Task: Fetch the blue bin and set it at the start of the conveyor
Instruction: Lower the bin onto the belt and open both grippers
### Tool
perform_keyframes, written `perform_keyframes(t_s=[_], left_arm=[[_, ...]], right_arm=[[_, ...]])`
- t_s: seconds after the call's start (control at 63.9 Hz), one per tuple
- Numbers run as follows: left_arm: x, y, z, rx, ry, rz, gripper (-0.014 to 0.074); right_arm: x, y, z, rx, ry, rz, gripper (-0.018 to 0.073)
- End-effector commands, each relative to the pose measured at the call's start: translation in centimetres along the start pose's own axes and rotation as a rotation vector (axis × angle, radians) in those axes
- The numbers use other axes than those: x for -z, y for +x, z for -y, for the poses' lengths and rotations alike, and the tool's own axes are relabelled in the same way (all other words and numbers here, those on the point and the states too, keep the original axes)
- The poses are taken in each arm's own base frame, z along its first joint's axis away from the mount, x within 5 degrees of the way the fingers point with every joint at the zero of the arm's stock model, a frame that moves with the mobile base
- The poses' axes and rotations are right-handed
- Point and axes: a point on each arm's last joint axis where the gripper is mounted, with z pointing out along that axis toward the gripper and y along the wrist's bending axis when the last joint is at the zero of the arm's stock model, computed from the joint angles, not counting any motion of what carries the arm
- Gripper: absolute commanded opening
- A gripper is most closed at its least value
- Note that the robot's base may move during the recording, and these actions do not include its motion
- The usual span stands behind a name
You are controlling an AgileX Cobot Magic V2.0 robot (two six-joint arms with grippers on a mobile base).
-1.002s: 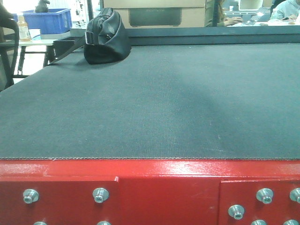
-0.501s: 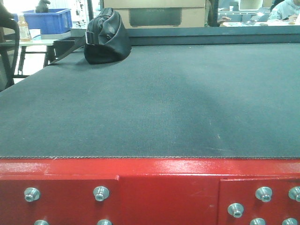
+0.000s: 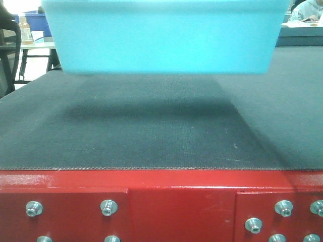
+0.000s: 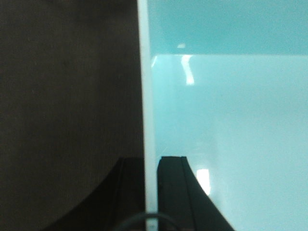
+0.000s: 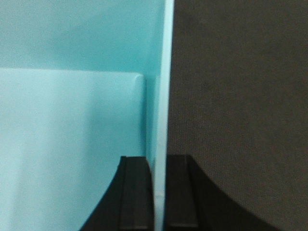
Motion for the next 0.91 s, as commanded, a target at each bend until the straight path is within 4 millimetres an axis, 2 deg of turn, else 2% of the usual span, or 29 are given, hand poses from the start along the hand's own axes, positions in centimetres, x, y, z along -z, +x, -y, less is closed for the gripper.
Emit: perform_keyframes(t_s=[0.0, 0.172, 0.235, 0.297, 0.376, 0.423, 0.532, 0.579, 0.642, 0.783, 0.892], left_arm=[[-0.1, 0.6, 1.6, 0.037, 0.11, 0.033, -0.0111], [-1.8, 1.9, 1.8, 0.023, 0.114, 0.012, -0.0111], [-2.2, 2.1, 1.9, 0.029, 0.111, 0.004, -0.011], [-2.6, 2.1, 1.8, 0.035, 0.107, 0.0, -0.0085], [-3.2, 2.2, 1.6, 0.038, 0.099, -0.01, 0.0015], [-3.5, 2.3, 1.2, 0.048, 0.089, -0.021, 0.011], [-3.8, 2.3, -0.2, 0.098, 0.045, -0.056, 0.033], [-4.0, 2.3, -0.9, 0.142, 0.026, -0.066, 0.0416], [-4.2, 2.2, -1.8, 0.159, 0.006, -0.077, 0.0455], [-4.3, 2.2, -2.7, 0.173, -0.016, -0.093, 0.0454], [-4.0, 2.0, -2.7, 0.177, -0.014, -0.088, 0.0432]], right_arm=[[-0.4, -0.6, -1.5, -0.006, -0.093, 0.087, -0.0162], [-2.3, 0.3, -1.7, 0.004, -0.071, 0.029, -0.0154], [-3.0, 0.7, -1.7, 0.008, -0.06, 0.003, -0.0098], [-3.5, 0.9, -1.8, 0.009, -0.056, -0.011, 0.0017], [-3.9, 1.1, -1.9, 0.011, -0.053, -0.02, 0.0177], [-3.9, 1.2, -1.8, 0.011, -0.051, -0.025, 0.0258], [-3.9, 1.3, -1.6, -0.004, -0.035, -0.047, 0.0355], [-4.0, 1.4, -1.1, -0.038, -0.014, -0.068, 0.0373], [-4.1, 1.4, -0.6, -0.056, 0.001, -0.076, 0.0384], [-4.0, 0.9, 0.9, -0.077, 0.034, -0.076, 0.0384], [-3.3, 0.4, 1.2, -0.073, 0.045, -0.064, 0.0379]])
